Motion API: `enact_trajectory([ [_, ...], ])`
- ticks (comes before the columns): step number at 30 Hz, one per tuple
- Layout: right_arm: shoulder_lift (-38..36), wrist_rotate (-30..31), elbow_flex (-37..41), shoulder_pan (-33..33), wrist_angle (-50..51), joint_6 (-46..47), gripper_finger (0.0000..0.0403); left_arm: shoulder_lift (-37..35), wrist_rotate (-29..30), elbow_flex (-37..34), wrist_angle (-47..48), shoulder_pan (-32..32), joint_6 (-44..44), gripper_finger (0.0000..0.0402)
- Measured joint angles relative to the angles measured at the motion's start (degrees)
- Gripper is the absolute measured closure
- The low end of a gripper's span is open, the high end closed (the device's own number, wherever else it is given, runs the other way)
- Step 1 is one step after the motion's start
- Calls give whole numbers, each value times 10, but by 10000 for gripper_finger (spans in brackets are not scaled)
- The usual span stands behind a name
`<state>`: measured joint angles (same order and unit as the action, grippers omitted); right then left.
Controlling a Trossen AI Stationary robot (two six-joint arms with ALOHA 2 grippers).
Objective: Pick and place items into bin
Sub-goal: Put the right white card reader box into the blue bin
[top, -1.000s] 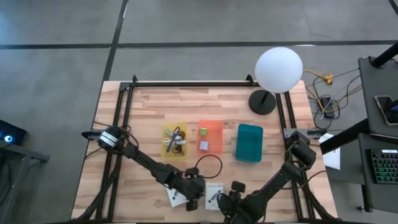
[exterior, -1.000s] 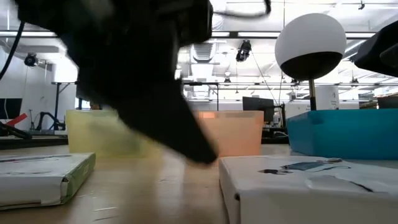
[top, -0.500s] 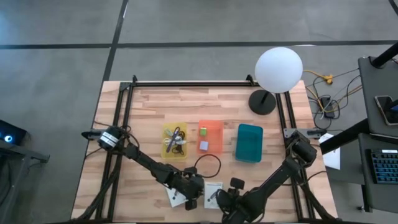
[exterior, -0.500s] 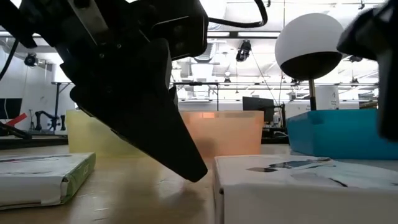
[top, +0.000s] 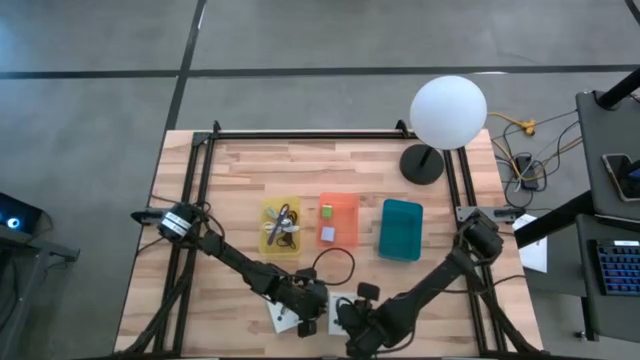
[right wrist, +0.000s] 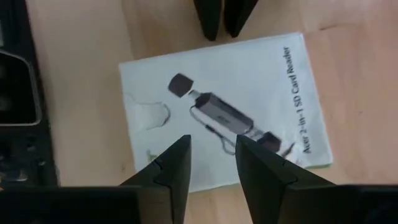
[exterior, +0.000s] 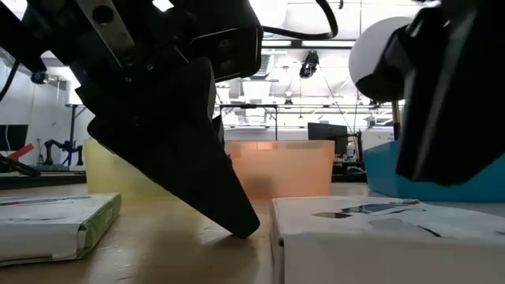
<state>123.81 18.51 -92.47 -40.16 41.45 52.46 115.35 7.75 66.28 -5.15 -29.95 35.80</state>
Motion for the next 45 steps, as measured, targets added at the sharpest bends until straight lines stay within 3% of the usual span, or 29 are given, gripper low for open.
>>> enact_trajectory([
  [31, -2, -23, 85, -33, -54, 77, 305, 1, -4, 1, -41, 10, 14, 350],
  [45, -4, 95, 132, -81, -78, 281, 294, 1, -14, 1, -39, 11, 14, 350],
])
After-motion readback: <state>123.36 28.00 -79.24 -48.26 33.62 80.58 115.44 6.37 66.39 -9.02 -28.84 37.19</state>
